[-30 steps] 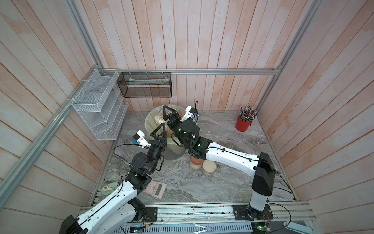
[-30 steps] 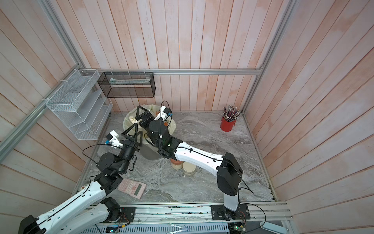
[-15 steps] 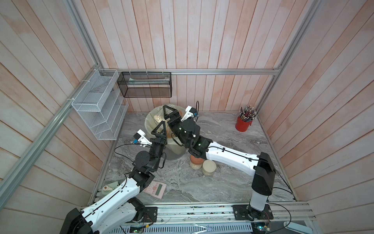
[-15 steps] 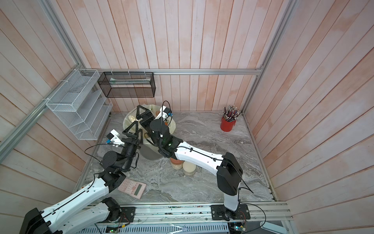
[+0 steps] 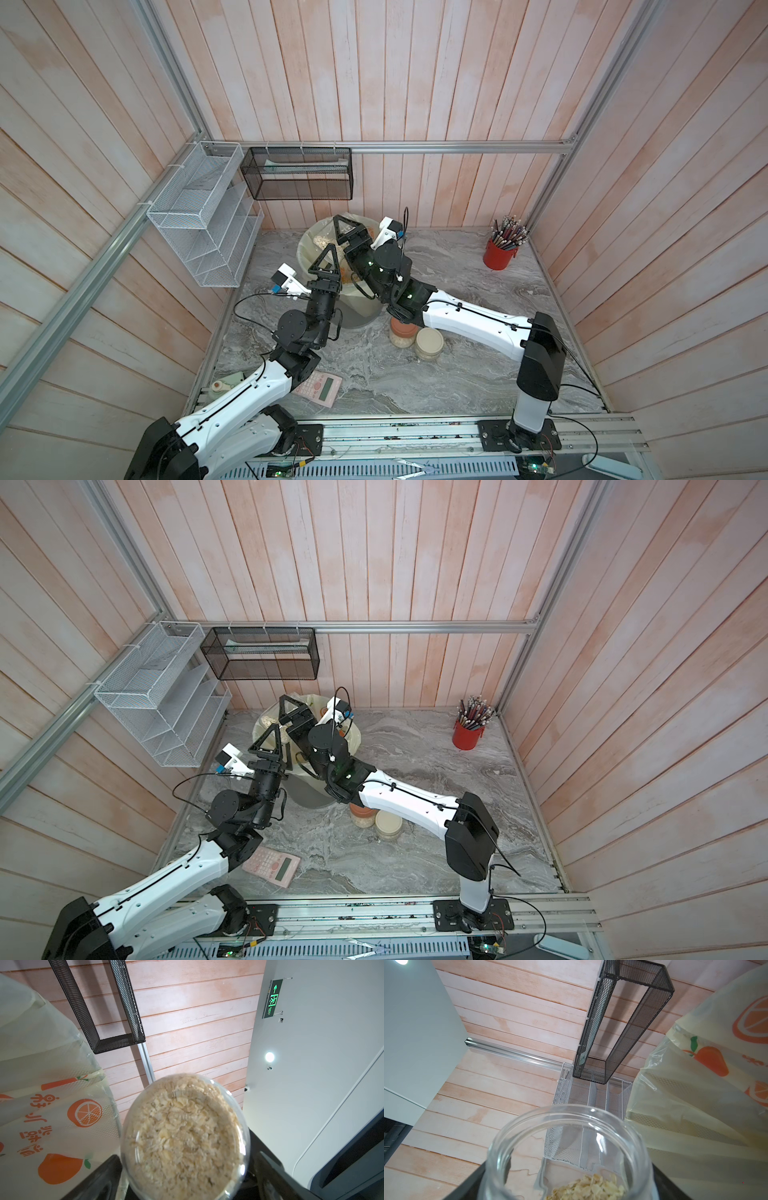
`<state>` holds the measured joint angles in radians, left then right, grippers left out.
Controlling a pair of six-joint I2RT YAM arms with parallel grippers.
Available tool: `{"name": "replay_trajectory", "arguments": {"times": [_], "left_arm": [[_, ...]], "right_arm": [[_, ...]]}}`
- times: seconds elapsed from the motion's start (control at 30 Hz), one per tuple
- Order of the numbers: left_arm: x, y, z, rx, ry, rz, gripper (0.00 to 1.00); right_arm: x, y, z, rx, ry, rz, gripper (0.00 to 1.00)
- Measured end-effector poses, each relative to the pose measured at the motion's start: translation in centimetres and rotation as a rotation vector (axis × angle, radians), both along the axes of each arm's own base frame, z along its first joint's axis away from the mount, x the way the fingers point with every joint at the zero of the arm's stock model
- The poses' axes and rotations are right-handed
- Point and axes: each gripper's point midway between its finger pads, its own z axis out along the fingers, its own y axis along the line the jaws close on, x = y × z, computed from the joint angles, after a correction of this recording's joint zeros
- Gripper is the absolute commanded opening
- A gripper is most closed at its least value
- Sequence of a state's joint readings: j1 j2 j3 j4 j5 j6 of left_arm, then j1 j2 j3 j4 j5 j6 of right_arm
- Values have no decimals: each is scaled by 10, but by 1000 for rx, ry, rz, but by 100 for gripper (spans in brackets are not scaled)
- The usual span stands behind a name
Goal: Empty expired oatmeal from jars
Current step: Pour the expired oatmeal into the trash bin.
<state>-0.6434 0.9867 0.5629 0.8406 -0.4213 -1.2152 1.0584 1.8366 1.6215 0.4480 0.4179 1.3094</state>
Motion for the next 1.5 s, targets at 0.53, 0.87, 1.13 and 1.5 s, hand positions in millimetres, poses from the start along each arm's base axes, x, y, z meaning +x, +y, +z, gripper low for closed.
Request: {"name": "replay_trajectory", "arguments": {"times": [0.53,0.87,1.13,1.5], "left_arm": [[18,7,6,-13,-20,44,100],[22,10,4,-17,-14,54,96],[27,9,1,-41,-13,41,71],[29,10,1,-31,-19,35,39]], "right_arm": [[1,8,-7,-5,3,40,28],[1,12,-11,-12,4,54,28],[2,12,-10,-11,2,55,29],[4,13,-11,-3,-3,59,34]]}}
